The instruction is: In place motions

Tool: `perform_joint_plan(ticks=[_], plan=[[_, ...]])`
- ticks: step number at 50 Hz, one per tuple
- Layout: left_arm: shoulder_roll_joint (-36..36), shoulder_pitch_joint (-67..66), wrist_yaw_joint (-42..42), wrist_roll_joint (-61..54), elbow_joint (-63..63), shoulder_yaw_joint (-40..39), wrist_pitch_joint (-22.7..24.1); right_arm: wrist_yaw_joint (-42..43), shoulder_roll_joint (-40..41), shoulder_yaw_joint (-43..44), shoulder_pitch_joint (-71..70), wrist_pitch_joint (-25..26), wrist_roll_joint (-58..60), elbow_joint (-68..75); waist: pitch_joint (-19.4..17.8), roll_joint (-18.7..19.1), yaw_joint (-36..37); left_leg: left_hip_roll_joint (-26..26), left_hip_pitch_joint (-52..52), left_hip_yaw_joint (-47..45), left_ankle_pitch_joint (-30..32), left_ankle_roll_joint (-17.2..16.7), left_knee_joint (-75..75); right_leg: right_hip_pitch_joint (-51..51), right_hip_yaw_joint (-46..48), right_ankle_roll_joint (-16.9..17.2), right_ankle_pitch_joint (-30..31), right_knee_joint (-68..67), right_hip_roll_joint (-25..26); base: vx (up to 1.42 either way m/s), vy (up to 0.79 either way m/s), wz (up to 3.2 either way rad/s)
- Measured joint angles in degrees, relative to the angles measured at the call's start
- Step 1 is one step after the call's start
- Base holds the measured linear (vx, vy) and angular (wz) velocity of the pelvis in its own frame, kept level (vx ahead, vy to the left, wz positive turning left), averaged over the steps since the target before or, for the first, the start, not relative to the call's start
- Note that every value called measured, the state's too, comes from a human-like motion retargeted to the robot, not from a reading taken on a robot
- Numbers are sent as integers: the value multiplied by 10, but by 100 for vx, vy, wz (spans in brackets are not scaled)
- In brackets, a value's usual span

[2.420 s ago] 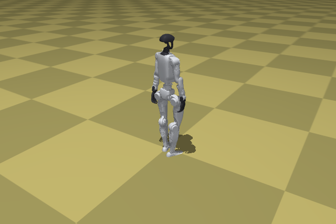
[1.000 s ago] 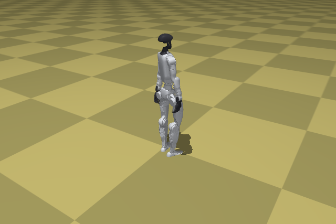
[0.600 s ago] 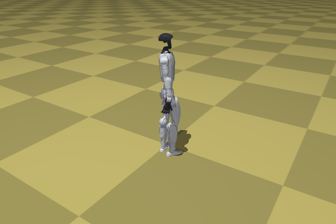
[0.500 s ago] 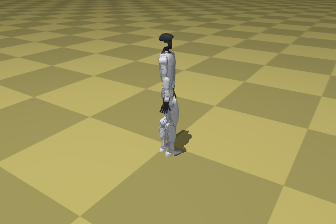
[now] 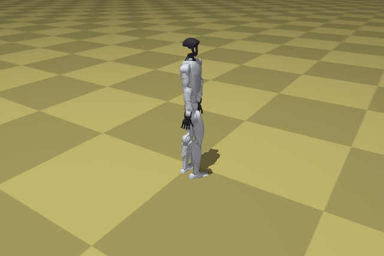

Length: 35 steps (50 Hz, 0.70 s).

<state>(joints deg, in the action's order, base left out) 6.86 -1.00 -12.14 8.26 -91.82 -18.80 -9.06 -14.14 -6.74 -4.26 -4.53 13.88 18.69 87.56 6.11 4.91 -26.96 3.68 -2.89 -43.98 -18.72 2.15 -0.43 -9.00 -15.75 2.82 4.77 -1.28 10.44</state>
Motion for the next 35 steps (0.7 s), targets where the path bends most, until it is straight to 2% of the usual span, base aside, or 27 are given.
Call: perform_joint_plan(ticks=[35], plan=[[-10,-10,-14,15,-11,6,-4,5,-9,-2,6,-2,35,-4,7,6,6,-17,12,75,10,7,4,0,75,-33,-15,-9,-9,1,-1,22]])
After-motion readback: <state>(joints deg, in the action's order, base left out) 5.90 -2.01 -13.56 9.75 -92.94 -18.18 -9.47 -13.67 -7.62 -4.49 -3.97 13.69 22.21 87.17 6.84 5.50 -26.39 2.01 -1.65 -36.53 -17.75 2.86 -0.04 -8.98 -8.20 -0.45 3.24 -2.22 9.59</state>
